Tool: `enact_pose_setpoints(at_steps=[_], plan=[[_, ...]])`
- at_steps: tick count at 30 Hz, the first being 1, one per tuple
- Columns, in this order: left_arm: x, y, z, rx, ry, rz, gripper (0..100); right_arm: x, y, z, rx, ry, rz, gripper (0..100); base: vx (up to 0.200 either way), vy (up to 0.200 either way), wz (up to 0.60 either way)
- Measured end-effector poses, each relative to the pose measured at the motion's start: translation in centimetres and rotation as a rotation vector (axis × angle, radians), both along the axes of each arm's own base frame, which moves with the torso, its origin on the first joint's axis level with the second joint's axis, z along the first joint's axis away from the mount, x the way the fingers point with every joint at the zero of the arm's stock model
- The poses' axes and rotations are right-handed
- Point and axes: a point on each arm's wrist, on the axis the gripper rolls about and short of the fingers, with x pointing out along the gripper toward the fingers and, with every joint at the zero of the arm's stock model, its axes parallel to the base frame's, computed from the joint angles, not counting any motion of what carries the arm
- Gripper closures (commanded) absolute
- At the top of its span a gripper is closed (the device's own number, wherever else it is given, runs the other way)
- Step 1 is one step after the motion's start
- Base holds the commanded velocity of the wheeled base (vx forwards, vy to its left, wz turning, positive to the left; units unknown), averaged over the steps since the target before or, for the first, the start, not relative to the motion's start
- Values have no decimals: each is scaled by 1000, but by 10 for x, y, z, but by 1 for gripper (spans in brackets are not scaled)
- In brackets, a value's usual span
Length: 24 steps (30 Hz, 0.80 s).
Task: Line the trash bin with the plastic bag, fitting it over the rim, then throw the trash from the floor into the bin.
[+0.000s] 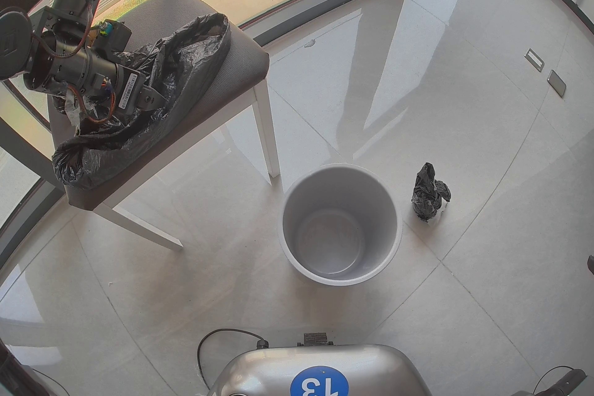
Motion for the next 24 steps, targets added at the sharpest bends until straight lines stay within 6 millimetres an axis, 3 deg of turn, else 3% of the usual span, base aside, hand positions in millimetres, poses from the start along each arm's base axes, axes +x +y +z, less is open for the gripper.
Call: enact_pose_setpoints(at_steps=[9,10,24], plan=[[4,-6,-4,9,5,-10,0,1,0,-3,-5,8,1,0,0,0,0],[4,-7,-5,9,7,-11,100,1,0,-3,-4,9,1,0,0,0,0],[6,-6,-4,2,-9,-5,100,2,0,-3,-15,10,6,0,0,0,0]])
